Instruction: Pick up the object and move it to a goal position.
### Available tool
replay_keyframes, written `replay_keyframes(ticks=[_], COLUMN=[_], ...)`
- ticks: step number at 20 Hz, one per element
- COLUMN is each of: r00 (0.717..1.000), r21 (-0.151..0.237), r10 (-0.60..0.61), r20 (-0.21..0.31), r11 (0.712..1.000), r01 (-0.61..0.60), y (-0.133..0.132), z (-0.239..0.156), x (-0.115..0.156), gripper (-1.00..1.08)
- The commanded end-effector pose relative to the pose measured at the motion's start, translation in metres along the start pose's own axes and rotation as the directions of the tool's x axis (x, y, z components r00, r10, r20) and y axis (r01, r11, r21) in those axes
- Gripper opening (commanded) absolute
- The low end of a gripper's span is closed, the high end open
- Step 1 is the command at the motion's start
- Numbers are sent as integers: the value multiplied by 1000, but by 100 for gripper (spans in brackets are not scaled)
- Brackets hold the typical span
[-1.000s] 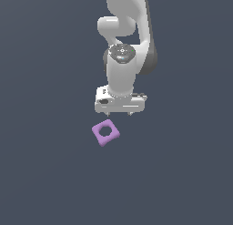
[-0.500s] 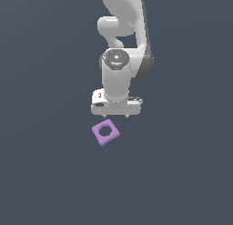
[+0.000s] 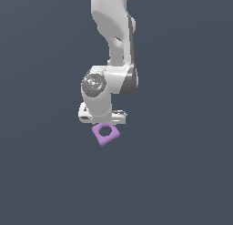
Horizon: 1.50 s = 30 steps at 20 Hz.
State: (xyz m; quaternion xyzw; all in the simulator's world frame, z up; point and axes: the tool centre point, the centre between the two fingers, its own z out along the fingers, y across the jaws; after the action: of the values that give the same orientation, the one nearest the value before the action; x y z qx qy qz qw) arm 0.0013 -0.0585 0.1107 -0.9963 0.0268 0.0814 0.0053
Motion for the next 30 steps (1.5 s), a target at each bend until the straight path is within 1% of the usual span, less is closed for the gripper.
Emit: replay_keyframes(ticks=[1, 6, 11, 17, 23, 27, 28, 30], r00=[999, 996, 992, 992, 992, 992, 992, 992], r21=[9, 21, 28, 29, 29, 29, 29, 29], r10=[20, 47, 61, 63, 63, 63, 63, 63], r20=[34, 81, 106, 108, 110, 110, 110, 110], r11=[1000, 999, 998, 997, 997, 997, 997, 997], r01=[-20, -49, -64, -66, -66, -67, -67, -67], y=[17, 41, 53, 55, 54, 54, 54, 54], z=[16, 39, 52, 55, 77, 83, 83, 83], x=[3, 6, 7, 6, 4, 3, 3, 3], gripper=[108, 108, 108, 108, 108, 108, -100, -100])
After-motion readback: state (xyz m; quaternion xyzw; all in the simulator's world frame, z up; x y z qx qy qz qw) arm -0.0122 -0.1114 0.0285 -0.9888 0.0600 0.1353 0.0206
